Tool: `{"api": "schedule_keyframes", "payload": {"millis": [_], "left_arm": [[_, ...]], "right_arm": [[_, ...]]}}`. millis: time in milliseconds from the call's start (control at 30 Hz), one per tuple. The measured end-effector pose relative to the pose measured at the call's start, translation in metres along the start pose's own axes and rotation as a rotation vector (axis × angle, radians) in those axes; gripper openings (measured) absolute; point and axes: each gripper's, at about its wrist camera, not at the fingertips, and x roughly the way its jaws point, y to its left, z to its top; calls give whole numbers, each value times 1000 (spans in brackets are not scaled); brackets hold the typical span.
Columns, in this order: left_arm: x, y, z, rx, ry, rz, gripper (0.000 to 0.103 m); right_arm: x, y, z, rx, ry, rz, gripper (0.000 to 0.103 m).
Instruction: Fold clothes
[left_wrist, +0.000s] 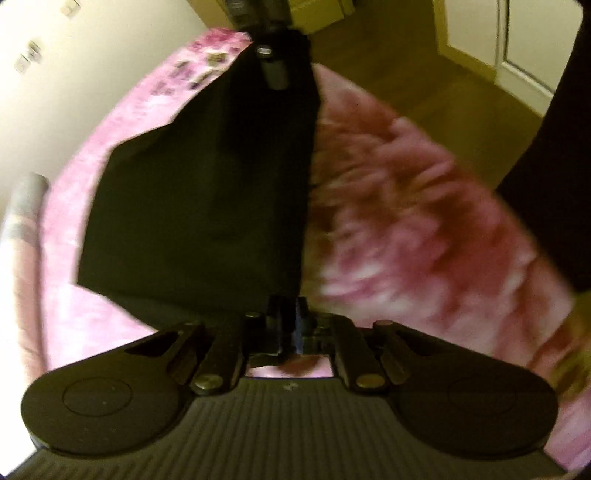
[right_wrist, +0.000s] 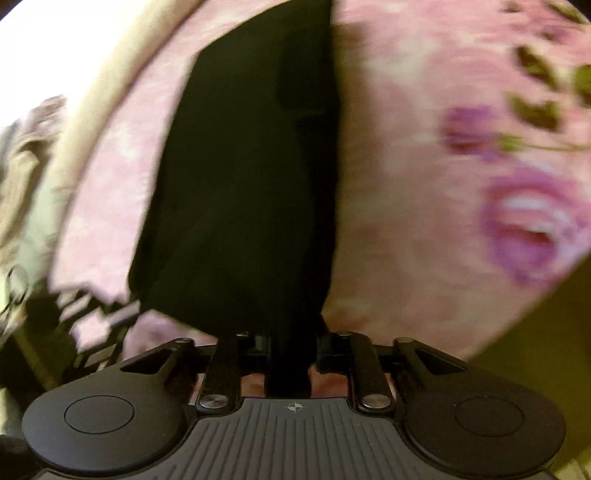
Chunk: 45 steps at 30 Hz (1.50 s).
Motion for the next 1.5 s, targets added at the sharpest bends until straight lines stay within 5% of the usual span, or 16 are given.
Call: {"api": "schedule_keyframes", "payload": {"millis": [67,100,400,567,733,867,900,967,1033,1167,1500], "left_arm": [[1,-4,-1,-38,27,-24,5],[-1,-4,-3,-59,33,-30,5],[0,39,-12,-94,-58,36,16],[32,50,-30,-42,10,-7,17],[29,67,-82,-163,186,17,8],[-2,58,-75,-86,67,66,12],[-10,54,-69,-61,21,79,17],[-16,42,-53,15,-69,69,46],[-8,25,-42,110,-109,37,55],[26,11,-39,214,-47,-10,55],[25,49,-28,56,-24,-47,49]], "right_arm": [[-2,-13,-12,93,-68,-13,63],[-3,-15,-21,137,-121,-6,67],[-16,-17,-125,591,-547,150,68],[6,-12,-144,727,-581,216,68],[26,-14,-128,740,-608,248,68],[29,-17,-118,750,-643,259,68],[31,-17,-117,760,-646,257,68],[34,-18,-120,790,-658,261,68],[40,-19,-123,817,-676,271,68],[45,-20,-127,824,-713,266,68],[37,-22,-156,908,-811,258,68]]}}
